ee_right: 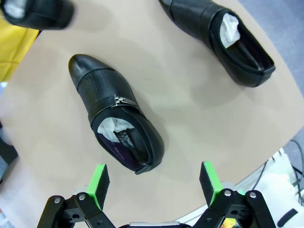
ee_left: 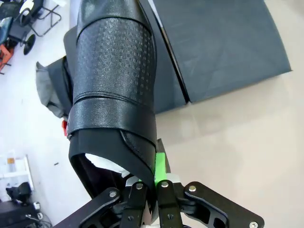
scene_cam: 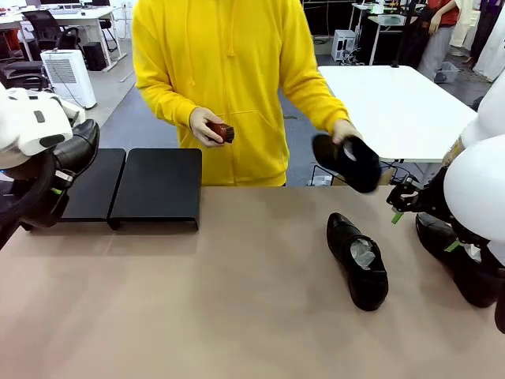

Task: Organize the shoes by placing them on the stand.
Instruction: Place the Shoe from the middle of the table onto the Shoes Stand.

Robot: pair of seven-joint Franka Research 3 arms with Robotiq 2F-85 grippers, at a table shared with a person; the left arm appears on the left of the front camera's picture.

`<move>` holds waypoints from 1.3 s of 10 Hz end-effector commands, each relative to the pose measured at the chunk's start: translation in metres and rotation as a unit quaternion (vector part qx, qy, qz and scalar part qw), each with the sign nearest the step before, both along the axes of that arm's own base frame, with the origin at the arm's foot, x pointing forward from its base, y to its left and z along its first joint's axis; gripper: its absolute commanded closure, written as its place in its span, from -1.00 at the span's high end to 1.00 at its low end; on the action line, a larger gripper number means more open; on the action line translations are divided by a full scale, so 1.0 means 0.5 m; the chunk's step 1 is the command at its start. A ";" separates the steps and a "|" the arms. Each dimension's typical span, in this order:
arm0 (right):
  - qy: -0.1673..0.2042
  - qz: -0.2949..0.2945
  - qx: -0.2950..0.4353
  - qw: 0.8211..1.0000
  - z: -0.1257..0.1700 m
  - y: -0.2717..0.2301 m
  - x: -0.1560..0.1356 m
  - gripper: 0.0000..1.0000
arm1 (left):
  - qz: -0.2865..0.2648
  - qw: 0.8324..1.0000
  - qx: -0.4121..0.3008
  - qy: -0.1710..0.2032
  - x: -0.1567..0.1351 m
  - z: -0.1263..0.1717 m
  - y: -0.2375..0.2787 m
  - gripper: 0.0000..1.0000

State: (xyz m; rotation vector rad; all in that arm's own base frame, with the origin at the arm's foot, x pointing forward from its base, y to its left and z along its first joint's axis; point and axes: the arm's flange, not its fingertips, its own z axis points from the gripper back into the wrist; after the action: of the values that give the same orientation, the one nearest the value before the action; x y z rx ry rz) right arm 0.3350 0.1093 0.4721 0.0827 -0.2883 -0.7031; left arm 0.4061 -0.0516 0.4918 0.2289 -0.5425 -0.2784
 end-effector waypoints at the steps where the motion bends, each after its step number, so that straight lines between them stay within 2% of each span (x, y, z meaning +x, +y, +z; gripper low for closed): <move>1: -0.006 -0.001 0.003 1.000 0.000 0.002 0.000 1.00 | 0.002 1.000 -0.005 -0.005 -0.013 0.012 -0.021 -1.00; 3: 0.000 0.000 0.000 1.000 0.000 0.000 0.000 1.00 | -0.003 1.000 0.000 0.002 -0.003 0.001 -0.012 -1.00; 4: -0.011 0.062 -0.007 0.998 0.033 0.011 -0.048 1.00 | 0.008 0.999 0.030 0.016 0.015 0.000 0.011 -1.00; 5: -0.018 0.099 0.015 0.995 0.054 0.007 -0.094 1.00 | 0.020 0.998 0.057 0.002 0.031 0.014 0.038 -1.00; 6: -0.020 0.108 0.030 0.993 0.066 0.001 -0.137 1.00 | 0.037 0.997 0.067 0.001 0.051 0.022 0.066 -1.00; 7: -0.006 0.132 0.052 0.990 0.070 -0.001 -0.177 1.00 | 0.041 0.997 0.064 -0.006 0.081 0.022 0.095 -1.00; 9: 0.009 0.175 0.070 0.982 0.084 -0.006 -0.228 1.00 | 0.040 0.998 0.043 -0.009 0.125 0.019 0.126 -1.00; 11: 0.006 0.172 0.066 0.983 0.081 -0.006 -0.229 1.00 | 0.022 0.999 -0.006 -0.025 0.153 0.014 0.144 -1.00; 12: 0.005 0.166 0.058 0.984 0.144 0.027 -0.201 1.00 | 0.010 0.999 -0.050 -0.020 0.167 -0.006 0.152 -1.00; 13: 0.005 0.166 0.058 0.984 0.144 0.027 -0.201 1.00 | 0.016 0.997 -0.074 -0.021 0.180 -0.035 0.164 -1.00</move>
State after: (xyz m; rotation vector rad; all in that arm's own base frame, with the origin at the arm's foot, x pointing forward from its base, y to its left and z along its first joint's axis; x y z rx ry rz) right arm 0.2296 0.1209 0.5445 0.2192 -0.2149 -0.4016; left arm 0.4914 0.0167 0.4766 0.1798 -0.5735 -0.1852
